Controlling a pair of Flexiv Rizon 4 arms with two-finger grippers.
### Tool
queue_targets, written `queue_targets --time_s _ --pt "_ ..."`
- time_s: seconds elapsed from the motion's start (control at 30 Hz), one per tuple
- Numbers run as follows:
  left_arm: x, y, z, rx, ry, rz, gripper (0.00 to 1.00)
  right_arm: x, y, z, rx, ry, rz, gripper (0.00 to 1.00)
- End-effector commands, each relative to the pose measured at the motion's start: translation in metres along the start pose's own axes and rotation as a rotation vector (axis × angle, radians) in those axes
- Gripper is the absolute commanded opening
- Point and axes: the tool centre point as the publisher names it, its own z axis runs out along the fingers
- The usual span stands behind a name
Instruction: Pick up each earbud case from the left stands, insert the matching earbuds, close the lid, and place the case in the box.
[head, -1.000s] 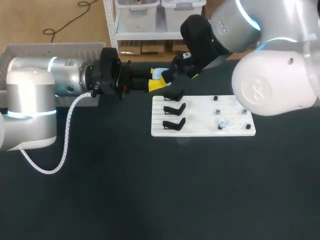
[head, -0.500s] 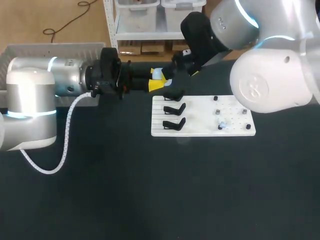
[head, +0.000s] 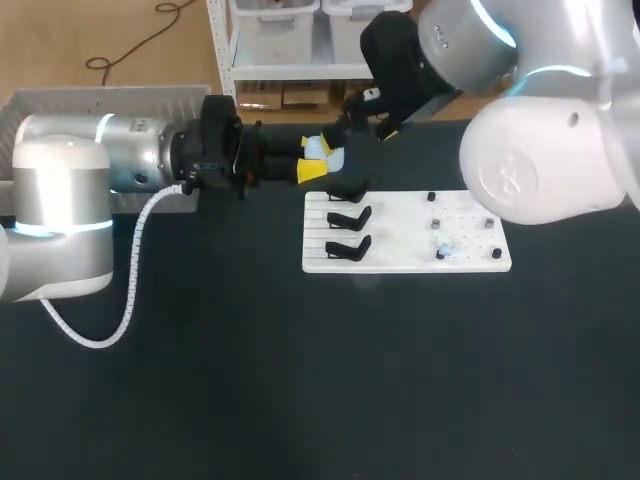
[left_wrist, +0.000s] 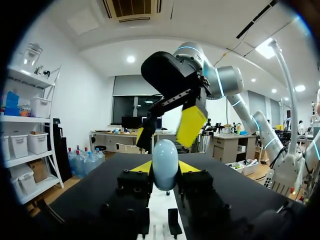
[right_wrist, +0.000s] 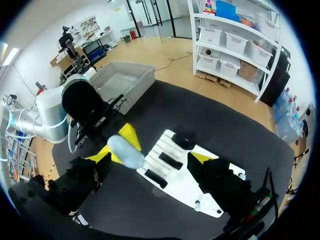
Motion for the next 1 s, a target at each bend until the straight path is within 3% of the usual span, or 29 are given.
queue_targets --time_s 0.03,0.73,1.0 --pt "0.001 0.000 0.000 -0.001 -0.003 0.003 0.00 0.006 0.006 0.000 -0.007 0.011 -0.004 1.00" --pt "0.001 0.000 0.000 -0.001 -0.003 0.003 0.00 0.002 -0.008 0.013 -0.014 0.032 0.034 1.00" --pt "0.001 0.000 0.000 -0.001 -0.003 0.003 0.00 -0.010 -0.013 0.003 0.012 0.001 0.036 1.00"
